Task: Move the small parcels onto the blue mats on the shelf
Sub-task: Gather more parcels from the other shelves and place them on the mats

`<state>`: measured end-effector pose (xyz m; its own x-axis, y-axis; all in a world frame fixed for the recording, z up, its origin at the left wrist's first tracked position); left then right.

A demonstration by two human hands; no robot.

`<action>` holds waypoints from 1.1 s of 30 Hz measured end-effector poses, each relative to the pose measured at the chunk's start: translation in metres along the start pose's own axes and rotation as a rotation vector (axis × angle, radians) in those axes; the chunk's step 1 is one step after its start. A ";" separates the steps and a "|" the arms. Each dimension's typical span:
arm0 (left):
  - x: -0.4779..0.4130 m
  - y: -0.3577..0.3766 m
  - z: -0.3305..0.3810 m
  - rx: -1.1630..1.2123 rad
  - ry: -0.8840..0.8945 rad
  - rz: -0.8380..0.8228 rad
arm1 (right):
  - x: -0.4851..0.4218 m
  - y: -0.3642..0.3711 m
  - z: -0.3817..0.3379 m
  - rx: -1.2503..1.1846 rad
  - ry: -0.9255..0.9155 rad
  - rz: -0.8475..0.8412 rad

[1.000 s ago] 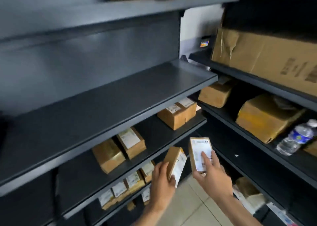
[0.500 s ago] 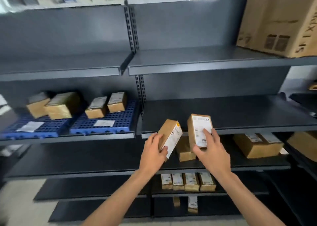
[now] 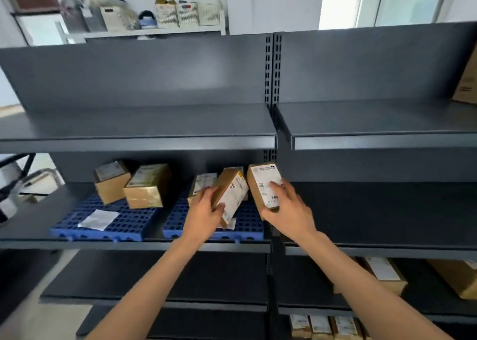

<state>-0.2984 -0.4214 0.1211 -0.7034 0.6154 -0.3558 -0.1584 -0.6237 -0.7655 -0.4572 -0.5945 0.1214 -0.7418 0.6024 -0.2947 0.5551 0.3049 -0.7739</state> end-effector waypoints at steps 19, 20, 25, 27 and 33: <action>-0.129 -0.052 -0.093 0.113 0.006 0.034 | -0.113 0.043 -0.051 -0.107 -0.029 0.103; -0.126 -0.054 -0.083 0.128 0.046 0.062 | -0.108 0.037 -0.047 -0.099 -0.034 0.127; -0.099 -0.026 -0.008 0.159 0.167 0.083 | -0.059 0.004 0.005 -0.050 0.075 0.189; -0.082 -0.003 0.028 0.154 0.223 0.065 | -0.032 -0.014 0.030 -0.029 0.115 0.202; 0.009 0.107 0.149 0.233 0.388 -0.130 | 0.097 -0.080 0.136 -0.070 0.252 0.328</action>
<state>-0.4247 -0.5543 0.1157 -0.3635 0.8027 -0.4729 -0.4108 -0.5937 -0.6920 -0.6245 -0.6611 0.0787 -0.4106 0.8351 -0.3661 0.7775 0.1109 -0.6190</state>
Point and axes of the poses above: each hand's wrist, its own x-axis away from the middle knuckle, its own y-axis out of the palm, z = x × y, the point moved 8 cm from there along -x, towards the middle knuckle, and after that the axes turned 9 degrees about -x, right-handed, at the moved point
